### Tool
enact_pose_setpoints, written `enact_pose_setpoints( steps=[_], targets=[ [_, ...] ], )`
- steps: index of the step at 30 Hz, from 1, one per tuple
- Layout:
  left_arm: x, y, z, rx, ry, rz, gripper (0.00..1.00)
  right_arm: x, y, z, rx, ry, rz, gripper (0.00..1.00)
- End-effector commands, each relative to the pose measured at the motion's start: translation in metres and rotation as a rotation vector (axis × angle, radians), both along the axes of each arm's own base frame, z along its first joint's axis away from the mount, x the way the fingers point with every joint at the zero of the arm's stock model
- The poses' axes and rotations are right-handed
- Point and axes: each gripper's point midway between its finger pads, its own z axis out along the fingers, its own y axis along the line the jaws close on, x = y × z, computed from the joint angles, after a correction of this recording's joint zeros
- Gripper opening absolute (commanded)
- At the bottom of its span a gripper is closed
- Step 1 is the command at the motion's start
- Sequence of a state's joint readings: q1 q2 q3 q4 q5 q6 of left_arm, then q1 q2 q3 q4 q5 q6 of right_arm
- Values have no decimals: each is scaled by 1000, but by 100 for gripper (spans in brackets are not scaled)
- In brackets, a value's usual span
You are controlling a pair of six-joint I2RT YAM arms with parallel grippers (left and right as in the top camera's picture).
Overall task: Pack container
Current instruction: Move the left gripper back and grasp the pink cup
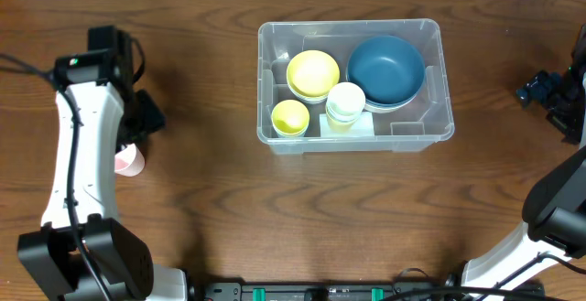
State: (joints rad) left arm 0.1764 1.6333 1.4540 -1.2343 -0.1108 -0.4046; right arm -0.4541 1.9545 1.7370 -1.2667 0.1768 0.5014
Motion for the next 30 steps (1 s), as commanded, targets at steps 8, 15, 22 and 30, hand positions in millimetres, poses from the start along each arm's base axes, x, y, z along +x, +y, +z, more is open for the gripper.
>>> enact_pose_setpoints(
  steps=[8, 15, 22, 30],
  targets=[
    [4, 13, -50, -5, -33, 21, 61, -2, -1, 1, -13, 2, -18, 99],
    [2, 22, -77, 2, -56, 43, 65, -2, -1, 1, -13, 2, -18, 99],
    [-4, 32, -96, 2, -60, 62, 59, -2, -1, 1, -13, 2, -18, 99],
    [-1, 15, -103, -95, -87, 42, 6, -2, -1, 1, -13, 2, -18, 99]
  ],
)
